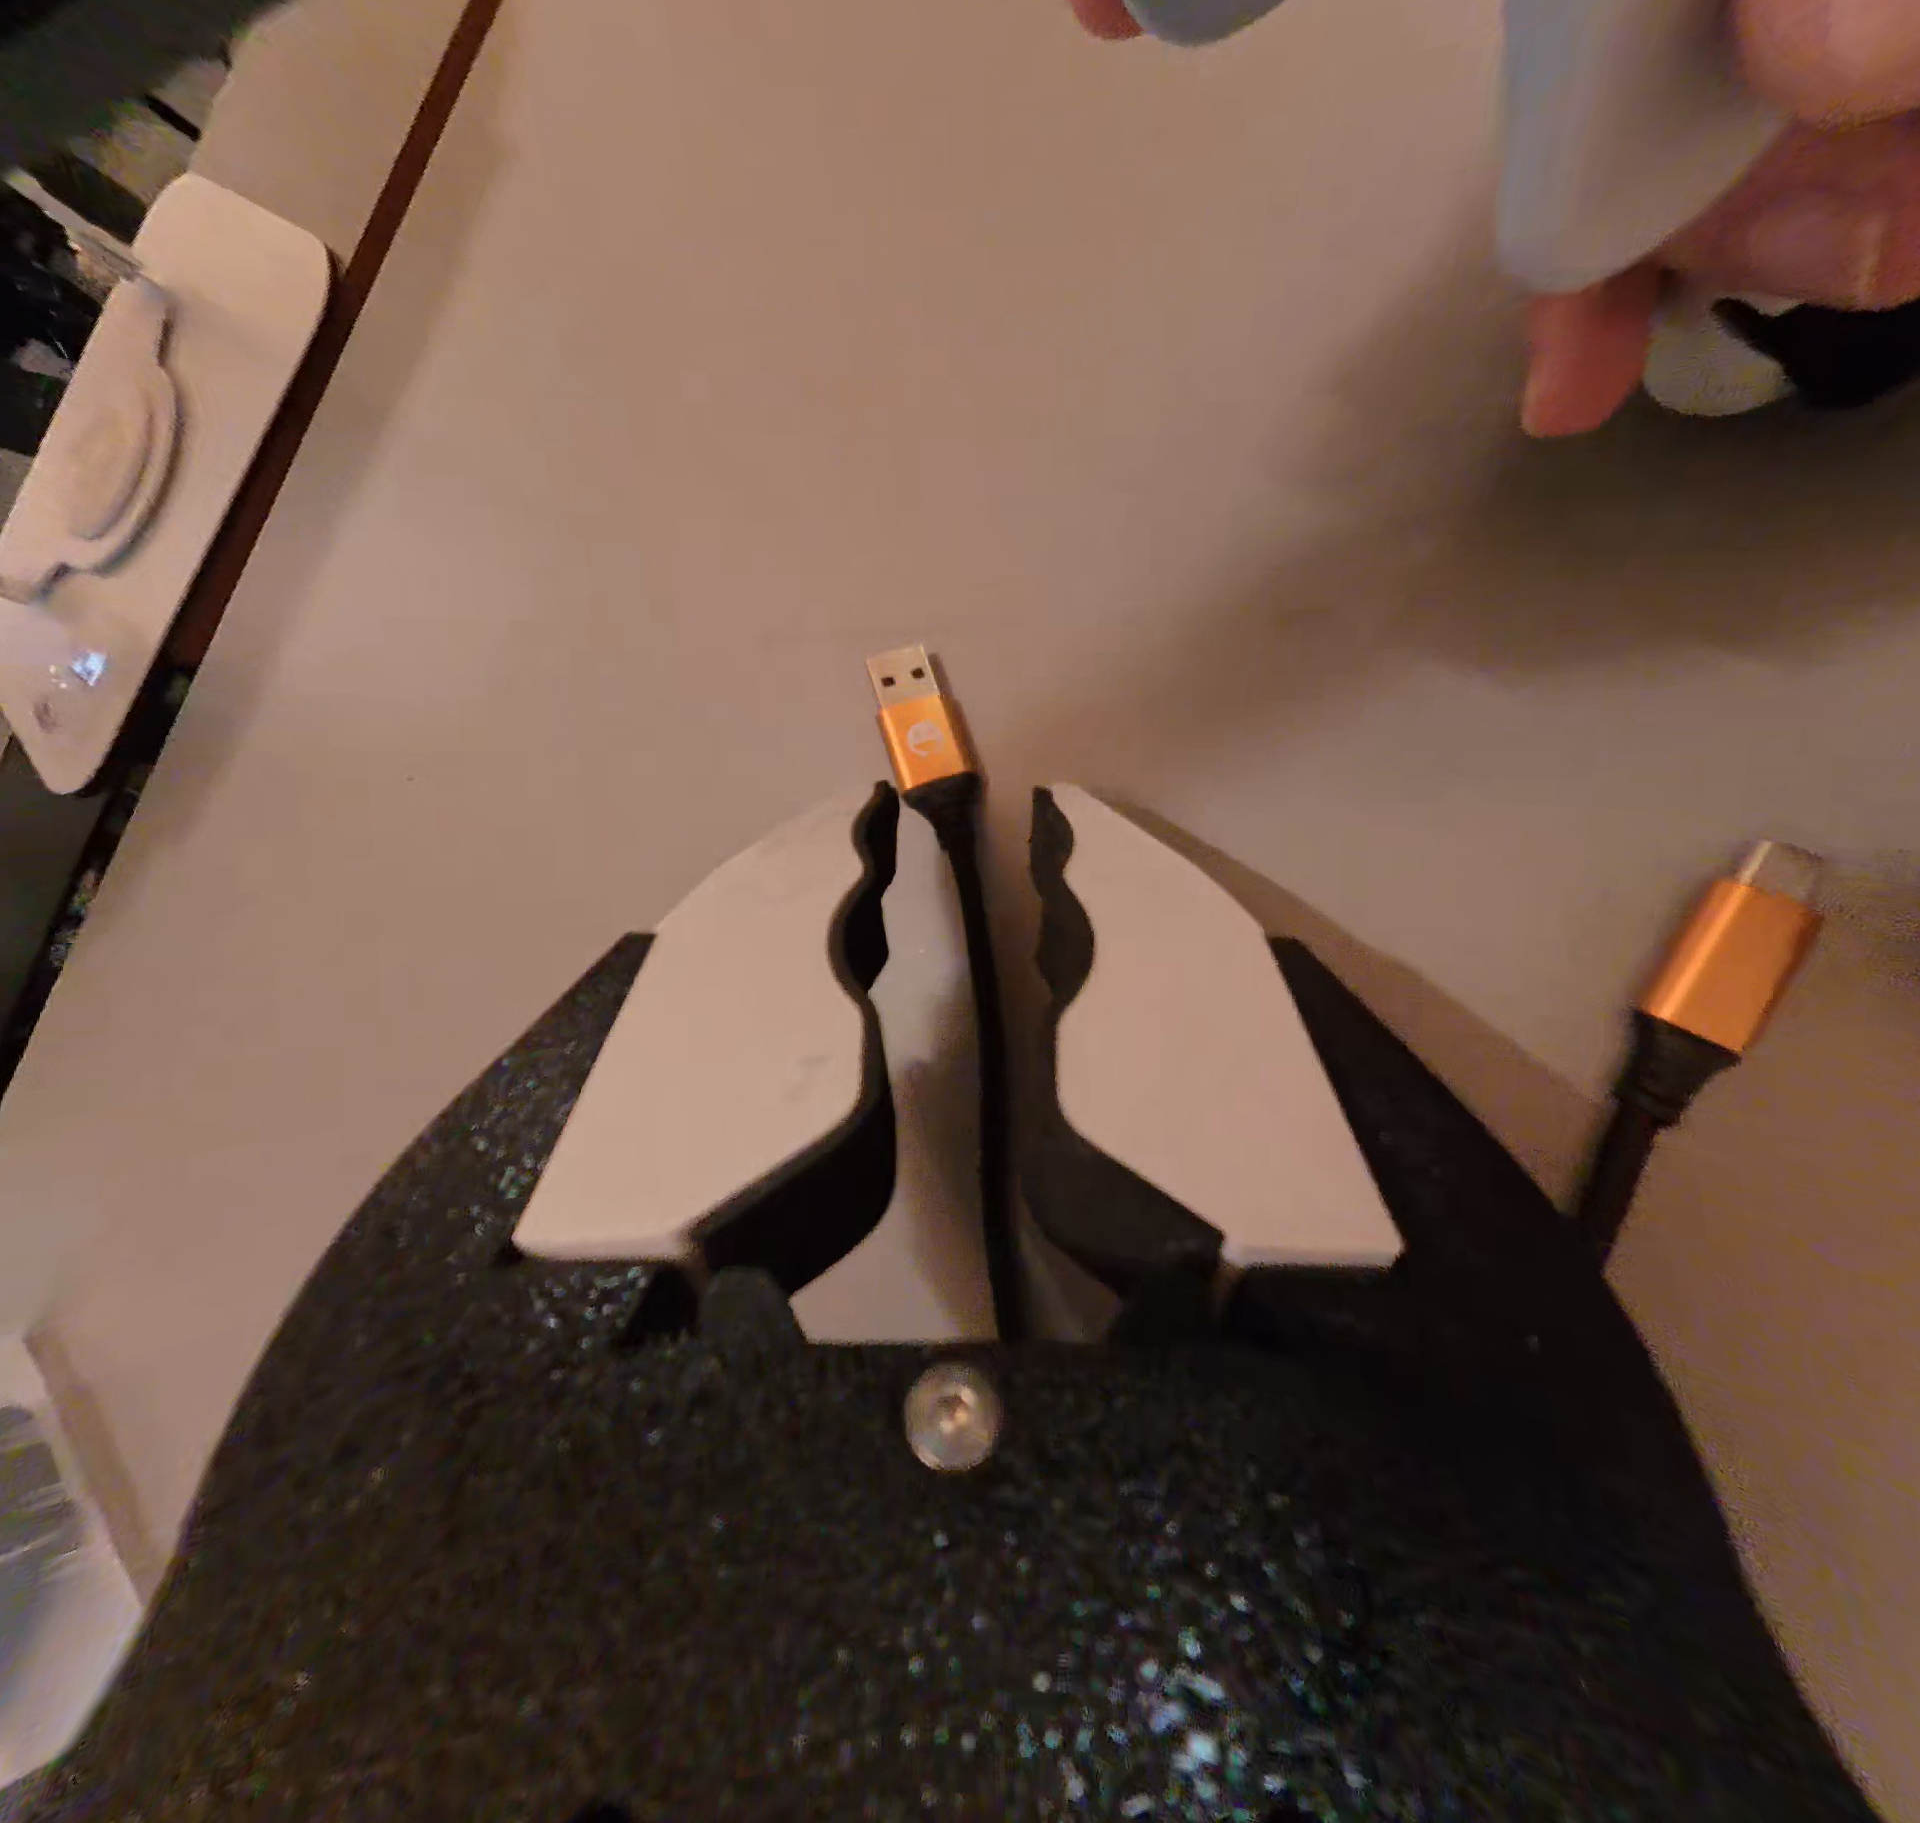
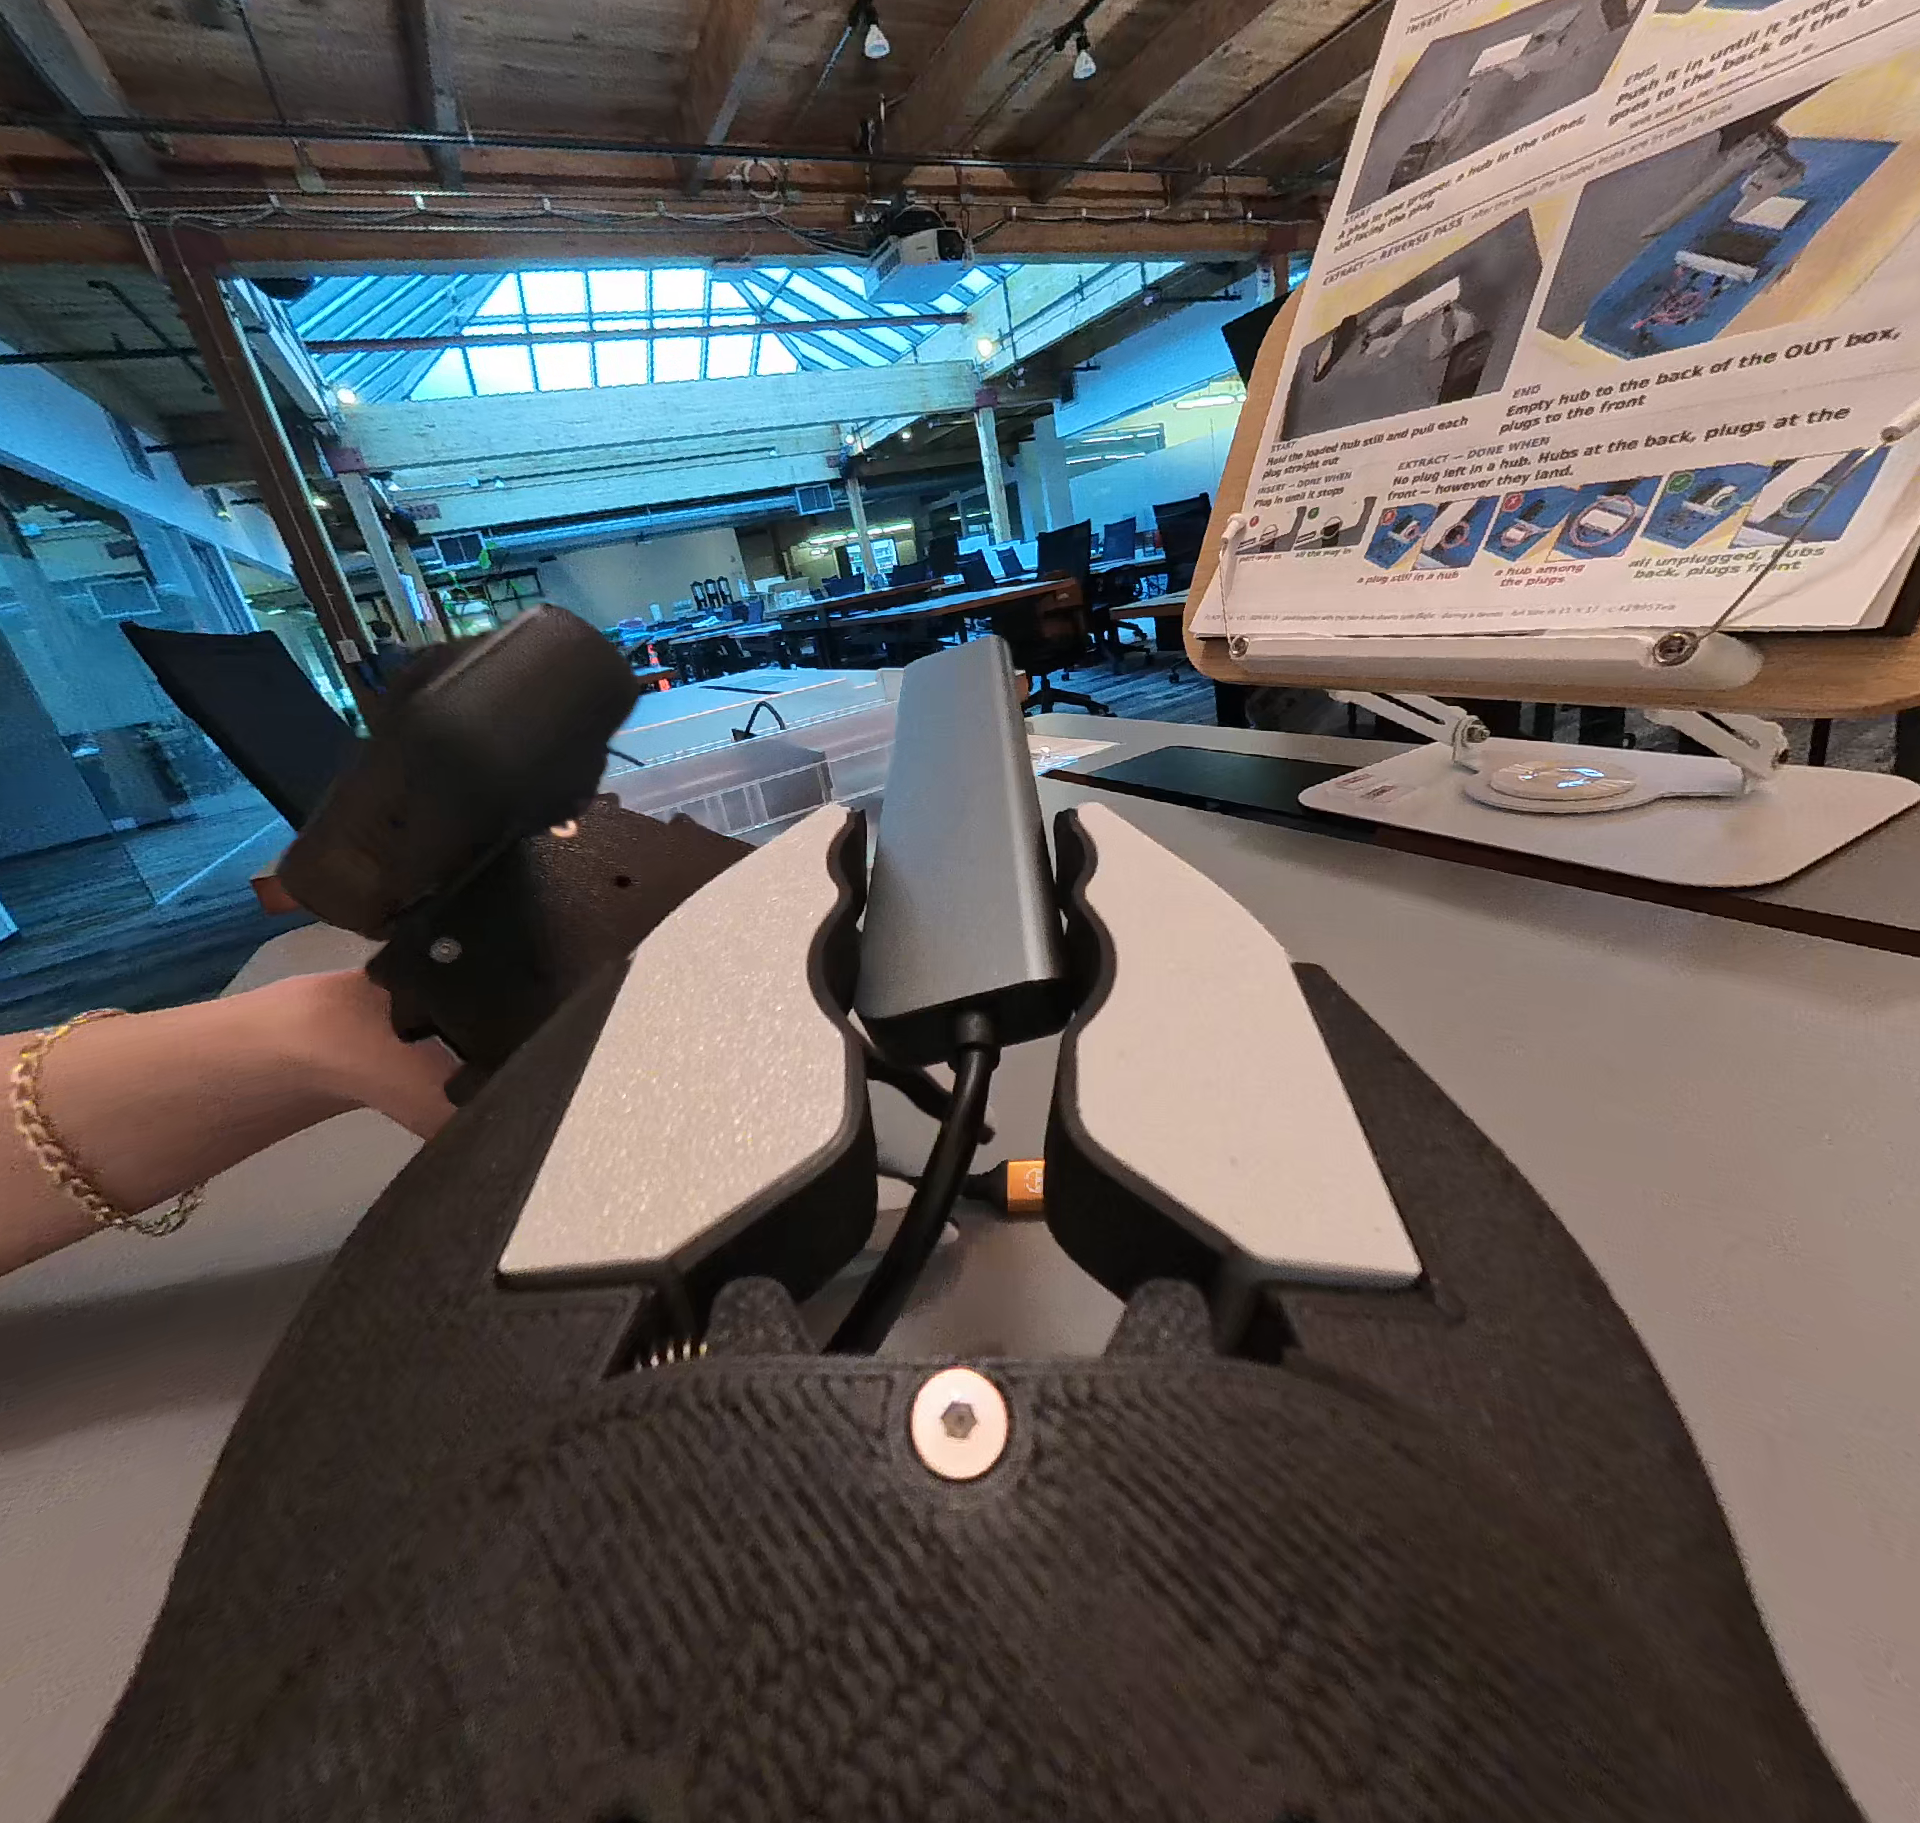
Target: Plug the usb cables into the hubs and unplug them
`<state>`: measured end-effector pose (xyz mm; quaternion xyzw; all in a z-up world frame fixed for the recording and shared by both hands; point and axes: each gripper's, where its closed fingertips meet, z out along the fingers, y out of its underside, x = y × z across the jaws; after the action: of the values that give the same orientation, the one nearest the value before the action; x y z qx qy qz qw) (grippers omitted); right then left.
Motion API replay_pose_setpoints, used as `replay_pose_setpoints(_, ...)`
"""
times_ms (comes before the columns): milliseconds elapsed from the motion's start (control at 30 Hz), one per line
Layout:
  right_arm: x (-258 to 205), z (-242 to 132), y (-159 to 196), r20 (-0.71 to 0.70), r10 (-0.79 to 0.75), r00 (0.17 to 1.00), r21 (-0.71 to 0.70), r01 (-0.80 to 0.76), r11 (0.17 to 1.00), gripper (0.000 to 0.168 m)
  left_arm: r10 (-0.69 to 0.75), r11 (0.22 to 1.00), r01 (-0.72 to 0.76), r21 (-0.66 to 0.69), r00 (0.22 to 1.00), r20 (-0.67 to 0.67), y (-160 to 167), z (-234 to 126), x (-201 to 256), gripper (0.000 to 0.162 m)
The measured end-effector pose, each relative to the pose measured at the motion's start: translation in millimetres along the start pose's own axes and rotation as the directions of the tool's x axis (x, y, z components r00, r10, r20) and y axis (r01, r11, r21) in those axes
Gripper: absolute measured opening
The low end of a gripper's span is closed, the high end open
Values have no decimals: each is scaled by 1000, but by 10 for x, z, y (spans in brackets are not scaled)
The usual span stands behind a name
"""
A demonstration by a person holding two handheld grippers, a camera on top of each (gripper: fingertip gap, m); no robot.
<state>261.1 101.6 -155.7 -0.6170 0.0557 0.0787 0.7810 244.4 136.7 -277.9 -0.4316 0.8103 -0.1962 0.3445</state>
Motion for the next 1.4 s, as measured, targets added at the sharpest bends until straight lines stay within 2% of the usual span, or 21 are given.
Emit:
replay_pose_setpoints(200,17,-10,-13,-3,12,1000,11,-12,1000,35,-82,996,80,-32,995,-63,11,118,-8,13)
replay_pose_setpoints(333,23,-13,-15,1,21,1000,13,-21,1000,35,-142,990,139,-31,982,-121,12,130,0,13)
replay_pose_setpoints(533,22,-13,-15,4,22,1000,12,-22,1000,35,-325,944,327,-31,915,-238,-3,172,2,14)
replay_pose_setpoints(733,25,-15,-16,5,26,1000,13,-26,1000,35,-350,936,351,-35,912,-214,-18,184,-3,13)
replay_pose_setpoints(933,26,-12,-11,0,21,1000,8,-21,1000,35,-316,948,317,-27,929,-191,-29,177,1,13)
replay_pose_setpoints(1067,13,-2,1,-7,3,1000,-2,-3,1000,35,-361,932,361,-32,917,-170,-9,171,-24,13)
replay_pose_setpoints(1167,6,5,11,-19,-18,1000,-11,18,1000,35,-319,948,317,-43,934,-158,3,146,6,13)
replay_pose_setpoints(1267,-15,8,31,-22,-37,999,-29,36,999,35,-302,953,298,-48,936,-180,26,54,75,12)
replay_pose_setpoints(1400,-24,8,57,-24,-43,999,-52,42,998,35,-369,922,387,30,898,-240,-139,-276,53,13)
